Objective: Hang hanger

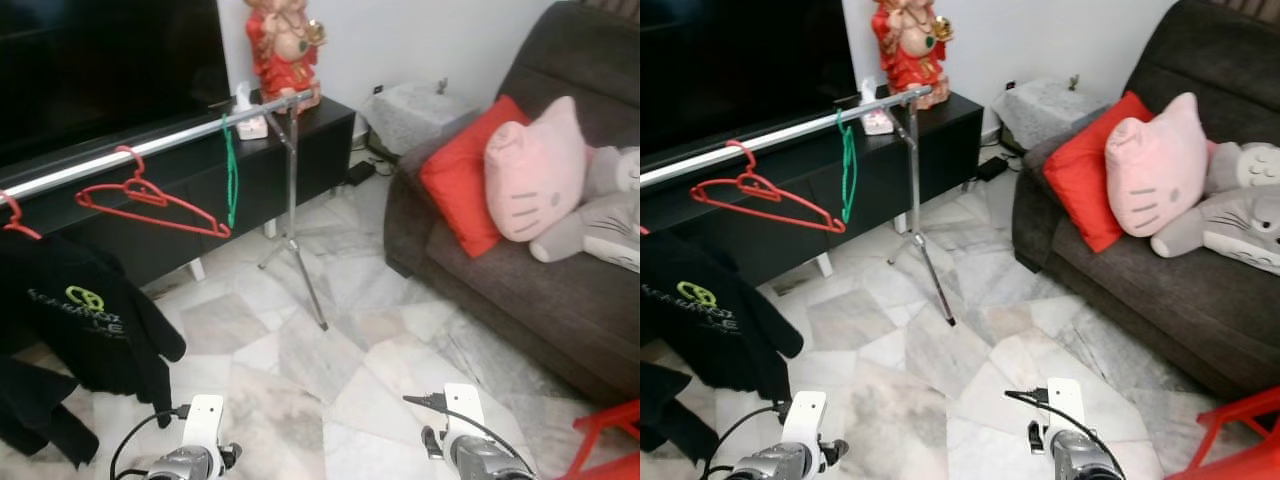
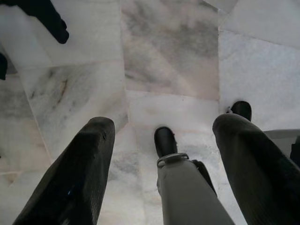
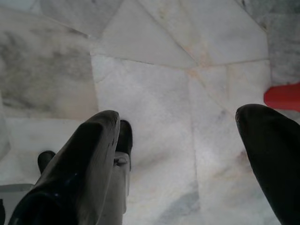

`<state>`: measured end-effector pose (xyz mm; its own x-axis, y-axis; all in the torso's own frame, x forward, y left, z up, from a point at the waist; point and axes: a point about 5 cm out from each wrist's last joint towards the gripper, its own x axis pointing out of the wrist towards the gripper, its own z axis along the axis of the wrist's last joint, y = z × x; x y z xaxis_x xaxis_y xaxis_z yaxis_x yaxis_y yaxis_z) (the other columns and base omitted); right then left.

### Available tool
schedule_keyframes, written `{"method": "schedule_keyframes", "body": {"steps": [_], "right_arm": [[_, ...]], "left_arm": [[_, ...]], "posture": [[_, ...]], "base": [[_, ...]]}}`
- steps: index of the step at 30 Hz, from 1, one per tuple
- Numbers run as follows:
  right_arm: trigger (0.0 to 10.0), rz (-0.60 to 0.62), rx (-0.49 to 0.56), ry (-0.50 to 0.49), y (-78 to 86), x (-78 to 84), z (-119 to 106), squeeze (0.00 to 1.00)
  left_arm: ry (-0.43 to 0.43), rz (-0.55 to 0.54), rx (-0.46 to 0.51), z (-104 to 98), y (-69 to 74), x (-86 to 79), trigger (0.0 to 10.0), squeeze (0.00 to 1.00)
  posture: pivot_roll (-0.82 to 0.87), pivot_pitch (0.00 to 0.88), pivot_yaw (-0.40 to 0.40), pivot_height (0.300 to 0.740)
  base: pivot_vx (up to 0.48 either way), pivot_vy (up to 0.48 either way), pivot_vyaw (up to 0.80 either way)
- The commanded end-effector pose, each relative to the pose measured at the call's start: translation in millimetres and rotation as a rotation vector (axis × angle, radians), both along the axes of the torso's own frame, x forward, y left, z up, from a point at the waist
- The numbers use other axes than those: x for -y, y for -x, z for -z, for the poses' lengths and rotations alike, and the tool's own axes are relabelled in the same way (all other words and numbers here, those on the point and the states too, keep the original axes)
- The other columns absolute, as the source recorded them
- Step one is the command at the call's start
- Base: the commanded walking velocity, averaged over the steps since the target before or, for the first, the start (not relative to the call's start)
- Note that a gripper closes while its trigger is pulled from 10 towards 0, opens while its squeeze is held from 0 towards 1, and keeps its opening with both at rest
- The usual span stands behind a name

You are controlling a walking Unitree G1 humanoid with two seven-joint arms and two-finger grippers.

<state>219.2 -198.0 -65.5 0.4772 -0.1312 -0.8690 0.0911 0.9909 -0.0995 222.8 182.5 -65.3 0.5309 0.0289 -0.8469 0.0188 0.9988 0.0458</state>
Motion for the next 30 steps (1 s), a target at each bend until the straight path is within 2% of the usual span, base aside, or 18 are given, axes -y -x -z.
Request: {"method": "schedule_keyframes", "body": {"steps": [1,30], "right_arm": [[10.0,-0.022,0.004,0.012,-2.5,1.5,-1.8,0.0],[10.0,-0.031,0.002,0.009,-3.9,2.1,-2.8,0.0]], "left_arm": [[-0.005,0.006,-0.023,3.0,4.7,0.4,10.0,0.0],[0.0,-0.002,-0.015,2.1,3.0,1.4,10.0,0.0]], "posture": [[-0.02,0.0,-0.032,0.74],[-0.01,0.0,-0.039,0.74]], "base": [[0.0,0.0,0.8],[0.0,0.0,0.8]]}}
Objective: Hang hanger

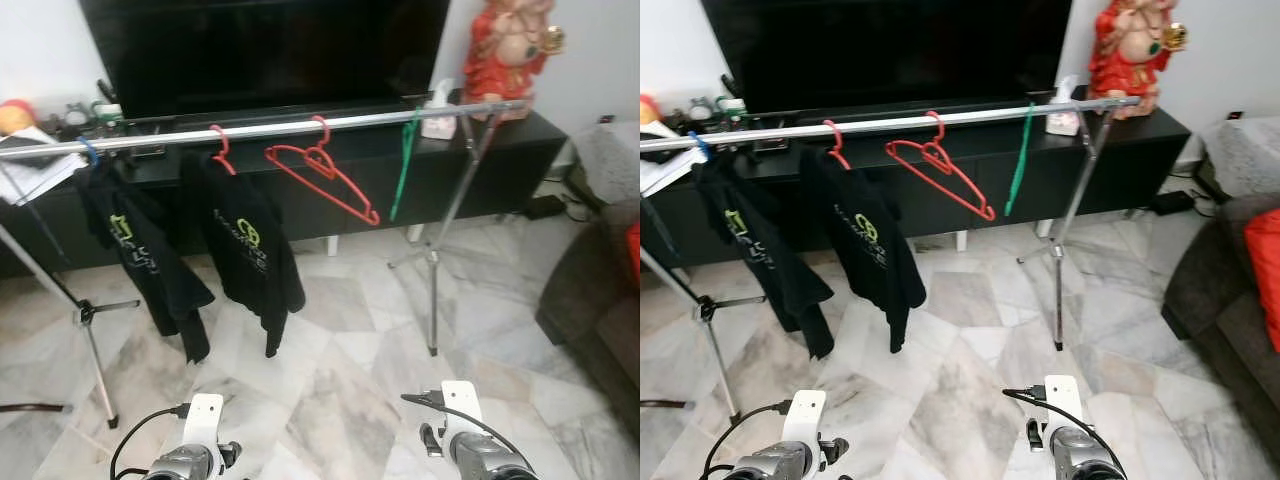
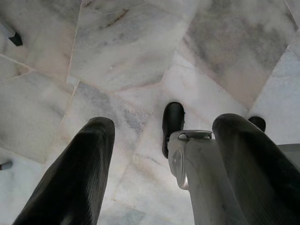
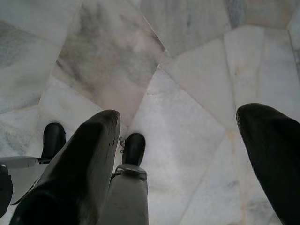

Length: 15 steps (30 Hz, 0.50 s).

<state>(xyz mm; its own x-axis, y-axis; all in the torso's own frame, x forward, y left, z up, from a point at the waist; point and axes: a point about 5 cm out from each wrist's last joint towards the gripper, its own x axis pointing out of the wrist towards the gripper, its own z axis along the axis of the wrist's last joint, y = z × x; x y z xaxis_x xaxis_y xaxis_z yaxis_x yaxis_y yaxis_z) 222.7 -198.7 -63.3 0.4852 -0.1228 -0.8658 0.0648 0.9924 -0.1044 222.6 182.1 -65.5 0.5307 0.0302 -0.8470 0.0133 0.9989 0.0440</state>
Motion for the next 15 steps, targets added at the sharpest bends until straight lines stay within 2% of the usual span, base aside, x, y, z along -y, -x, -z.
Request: {"method": "schedule_keyframes", "body": {"steps": [1,15], "right_arm": [[10.0,-0.004,-0.004,0.004,-0.5,1.5,-0.6,0.0],[10.0,-0.009,-0.007,0.005,0.3,1.6,-0.1,0.0]], "left_arm": [[-0.001,0.004,-0.015,1.8,2.7,1.0,10.0,0.0],[0.001,0.005,-0.014,2.3,3.4,1.3,10.0,0.0]], "posture": [[-0.01,0.0,-0.039,0.74],[-0.01,0.0,-0.04,0.74]], "base": [[0.0,0.0,0.8],[0.0,0.0,0.8]]}}
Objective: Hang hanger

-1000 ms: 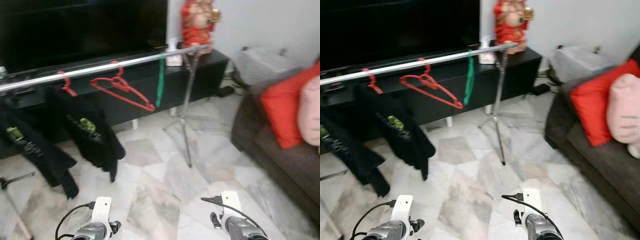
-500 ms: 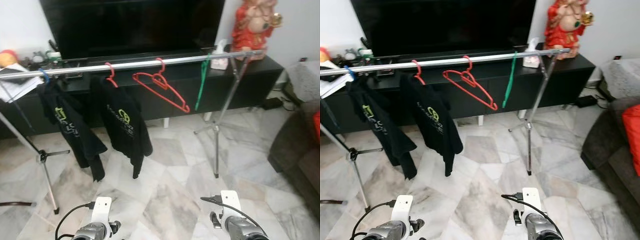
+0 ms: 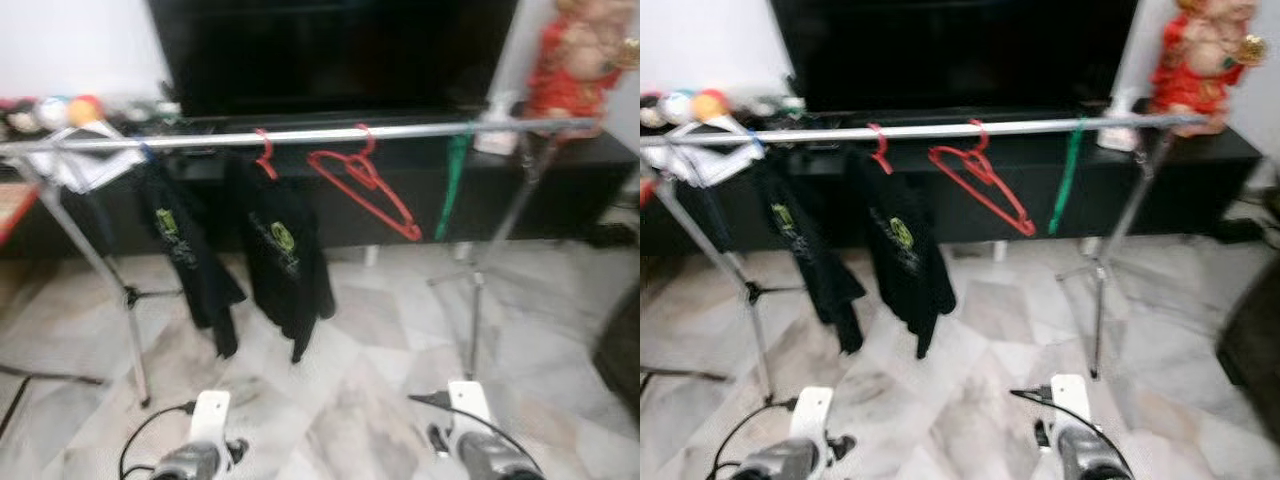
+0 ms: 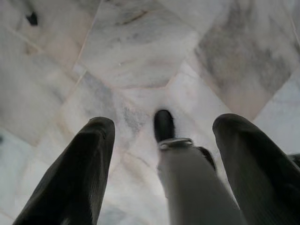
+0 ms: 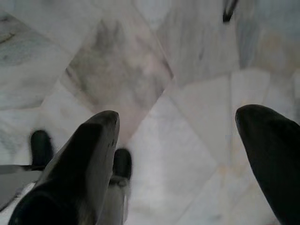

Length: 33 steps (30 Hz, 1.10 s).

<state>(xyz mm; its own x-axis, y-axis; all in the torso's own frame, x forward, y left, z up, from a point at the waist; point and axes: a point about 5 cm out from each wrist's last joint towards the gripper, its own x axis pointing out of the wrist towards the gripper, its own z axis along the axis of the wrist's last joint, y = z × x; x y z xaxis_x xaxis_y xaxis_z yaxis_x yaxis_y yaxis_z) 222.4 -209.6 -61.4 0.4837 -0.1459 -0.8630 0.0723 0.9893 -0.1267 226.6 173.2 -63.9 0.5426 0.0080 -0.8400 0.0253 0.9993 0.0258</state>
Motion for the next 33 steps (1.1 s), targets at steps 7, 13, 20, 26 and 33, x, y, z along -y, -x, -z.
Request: {"method": "schedule_keyframes", "body": {"steps": [7,13,20,26,33], "right_arm": [[10.0,-0.015,-0.005,-0.016,0.4,-9.2,1.9,0.0],[10.0,-0.001,0.001,-0.015,0.4,-8.9,1.9,0.0],[10.0,0.015,0.004,-0.016,0.8,-8.3,2.0,0.0],[10.0,0.017,-0.004,-0.017,1.5,-7.9,2.4,0.0],[10.0,0.006,-0.009,-0.014,1.6,-7.7,2.4,0.0]], "left_arm": [[-0.016,-0.004,-0.027,4.0,7.7,-7.5,10.0,0.0],[-0.011,-0.008,-0.024,4.0,7.8,-7.3,10.0,0.0],[-0.01,0.002,-0.029,4.2,7.9,-6.8,10.0,0.0],[-0.008,0.006,-0.031,4.3,8.2,-6.3,10.0,0.0],[-0.004,0.008,-0.033,4.5,8.4,-5.9,10.0,0.0]], "posture": [[-0.01,0.0,-0.038,0.74],[-0.01,0.0,-0.039,0.74],[-0.01,0.0,-0.041,0.74],[-0.01,0.0,-0.042,0.74],[-0.01,0.0,-0.043,0.74]], "base": [[0.0,0.0,0.33],[0.0,0.0,0.0],[0.092,0.0,0.0],[0.396,0.0,-0.67],[0.426,0.0,-0.79]]}}
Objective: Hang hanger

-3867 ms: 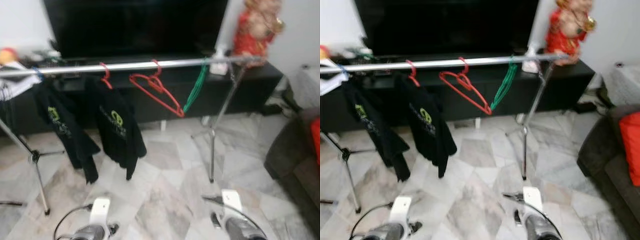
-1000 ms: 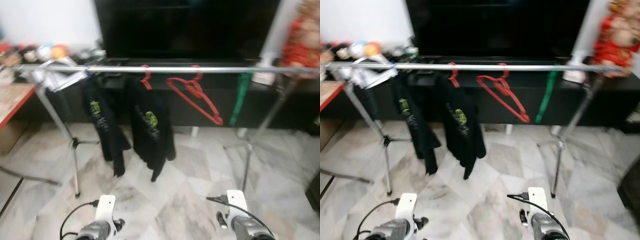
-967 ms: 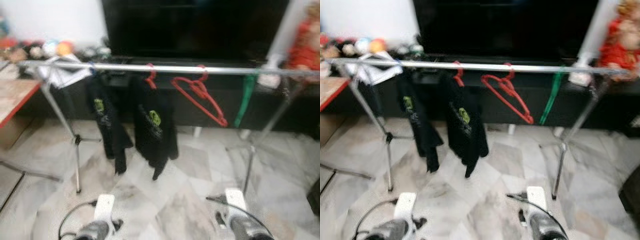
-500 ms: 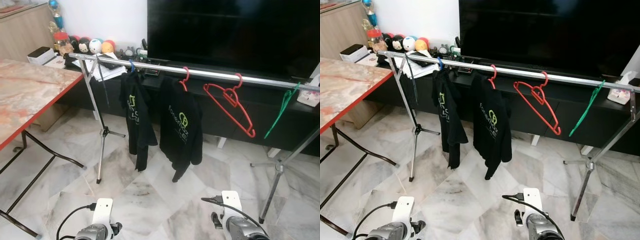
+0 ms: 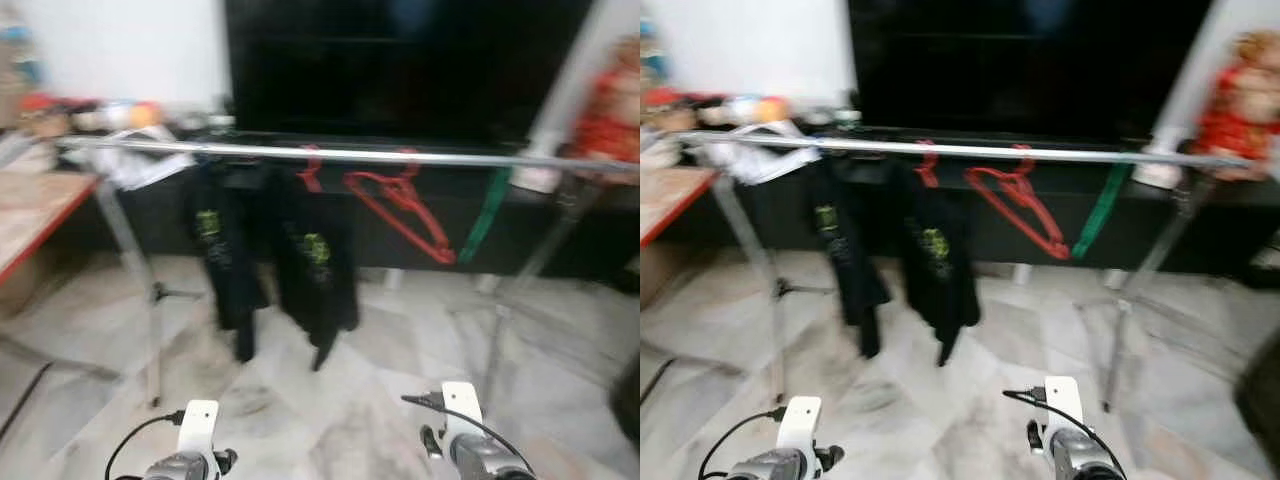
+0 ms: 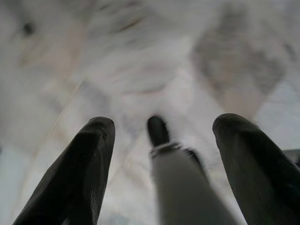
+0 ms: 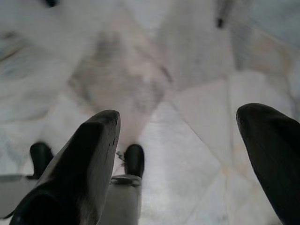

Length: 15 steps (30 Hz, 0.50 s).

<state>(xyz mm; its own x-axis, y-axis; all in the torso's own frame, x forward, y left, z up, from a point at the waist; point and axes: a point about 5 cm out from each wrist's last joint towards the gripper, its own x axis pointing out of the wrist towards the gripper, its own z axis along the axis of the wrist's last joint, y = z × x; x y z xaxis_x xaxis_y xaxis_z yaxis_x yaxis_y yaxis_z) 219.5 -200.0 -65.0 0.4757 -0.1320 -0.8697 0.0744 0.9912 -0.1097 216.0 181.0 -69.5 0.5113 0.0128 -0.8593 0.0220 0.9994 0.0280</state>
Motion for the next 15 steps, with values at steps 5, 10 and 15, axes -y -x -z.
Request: {"method": "schedule_keyframes", "body": {"steps": [5,10,15], "right_arm": [[10.0,0.001,0.0,0.004,-1.4,1.9,-1.2,0.0],[10.0,-0.003,0.008,0.006,-2.0,1.9,-1.5,0.0],[10.0,-0.009,0.012,0.009,-2.6,1.9,-1.9,0.0]], "left_arm": [[-0.001,0.012,0.004,-1.0,-2.1,1.9,10.0,0.0],[-0.002,0.013,0.004,-1.1,-2.2,1.8,10.0,0.0],[-0.003,0.012,0.005,-1.3,-2.6,1.6,10.0,0.0]], "posture": [[-0.01,0.0,-0.043,0.74],[-0.01,0.0,-0.043,0.74],[-0.01,0.0,-0.043,0.74]], "base": [[0.439,0.0,-0.78],[0.439,0.0,-0.16],[0.439,0.0,0.0]]}}
